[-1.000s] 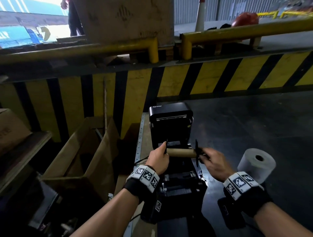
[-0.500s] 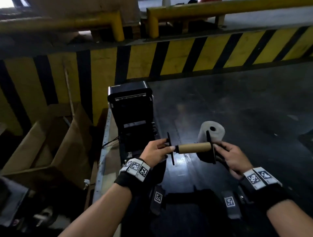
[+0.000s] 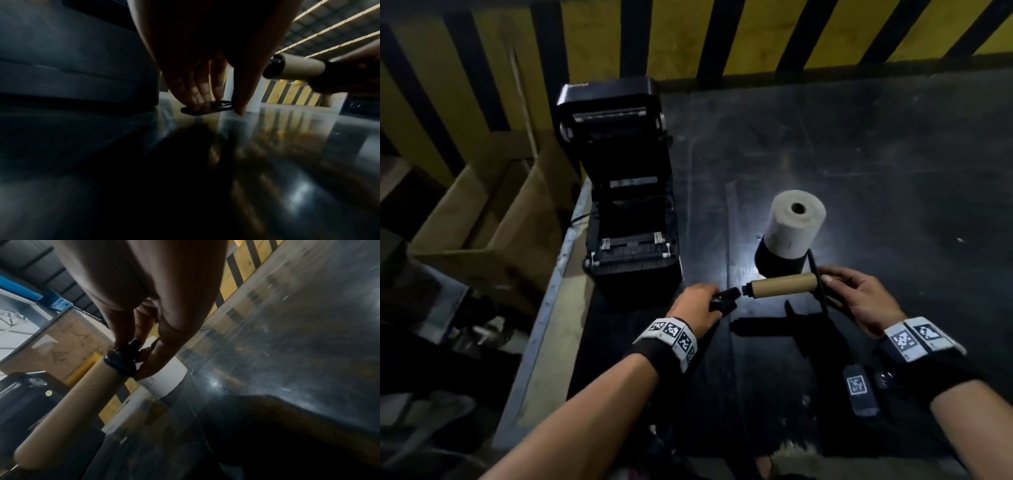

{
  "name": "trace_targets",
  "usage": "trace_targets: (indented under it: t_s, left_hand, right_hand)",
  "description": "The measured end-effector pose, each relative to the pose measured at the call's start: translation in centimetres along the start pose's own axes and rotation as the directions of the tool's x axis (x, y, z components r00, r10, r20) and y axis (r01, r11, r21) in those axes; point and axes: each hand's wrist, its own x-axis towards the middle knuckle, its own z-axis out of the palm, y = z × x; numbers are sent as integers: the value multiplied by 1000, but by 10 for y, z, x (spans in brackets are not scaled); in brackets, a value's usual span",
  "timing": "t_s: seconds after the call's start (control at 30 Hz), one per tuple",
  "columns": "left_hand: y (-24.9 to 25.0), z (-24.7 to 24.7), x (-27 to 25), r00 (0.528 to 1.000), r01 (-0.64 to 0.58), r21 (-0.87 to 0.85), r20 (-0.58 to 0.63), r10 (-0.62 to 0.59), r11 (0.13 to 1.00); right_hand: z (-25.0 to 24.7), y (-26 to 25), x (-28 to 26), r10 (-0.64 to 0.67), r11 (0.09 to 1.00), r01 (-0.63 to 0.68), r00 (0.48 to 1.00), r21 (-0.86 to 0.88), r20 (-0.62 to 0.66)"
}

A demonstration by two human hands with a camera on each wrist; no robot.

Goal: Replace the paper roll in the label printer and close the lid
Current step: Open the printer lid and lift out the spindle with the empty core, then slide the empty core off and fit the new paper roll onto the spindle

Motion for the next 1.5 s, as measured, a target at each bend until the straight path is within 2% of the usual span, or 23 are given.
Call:
trace_targets:
  t_s: [0.17, 0.37, 0.5, 0.6, 0.67, 0.8, 0.87, 1.0, 1.17, 1.3, 1.4, 1.5]
  left_hand:
    - [-6, 6, 0, 996, 83, -4, -17, -83, 997]
    - [19, -23, -5, 998, -17, -302, -66, -3, 953]
    - [36, -23, -4, 998, -65, -264, -21, 62, 962]
    - [39, -20, -2, 997, -80, -218, -4, 81, 973]
    - [32, -18, -2, 998, -64, -210, -19, 61, 976]
    - [9, -18, -3, 997, 38, -219, -52, -50, 975]
    - [5, -17, -4, 990, 78, -249, -96, -105, 965]
    - [22, 1, -1, 987, 94, -268, -103, -125, 959]
    - [46, 31, 0, 992, 128, -115, 22, -126, 985]
    - [44, 39, 0, 991, 130, -51, 33, -129, 990]
    - [44, 34, 4, 992, 120, -26, 54, -118, 993]
    - [47, 26, 13, 993, 98, -24, 68, -96, 995]
  right_hand:
    - [14, -4, 14, 8, 1000, -6, 994, -21, 109]
    - [20, -7, 24, -9, 998, 19, 987, -60, 163]
    - [10, -7, 24, -18, 996, 31, 987, -82, 163]
    - [-6, -9, 24, -46, 994, 57, 992, -91, 119]
    - [-23, -11, 24, -74, 993, 78, 996, -93, 44]
    - [-64, -8, 27, -101, 989, 87, 988, -123, -117]
    - [-76, -4, 27, -83, 975, 59, 991, -213, -103]
    - [-66, 4, 22, -71, 835, 73, 997, -545, 24]
    - [-46, 14, 28, -104, 677, 130, 991, -725, 80]
    - [-43, 19, 28, -169, 489, 187, 979, -852, 117]
    - [-42, 17, 28, -154, 427, 212, 975, -879, 161]
    - [-43, 8, 30, -173, 425, 231, 970, -875, 172]
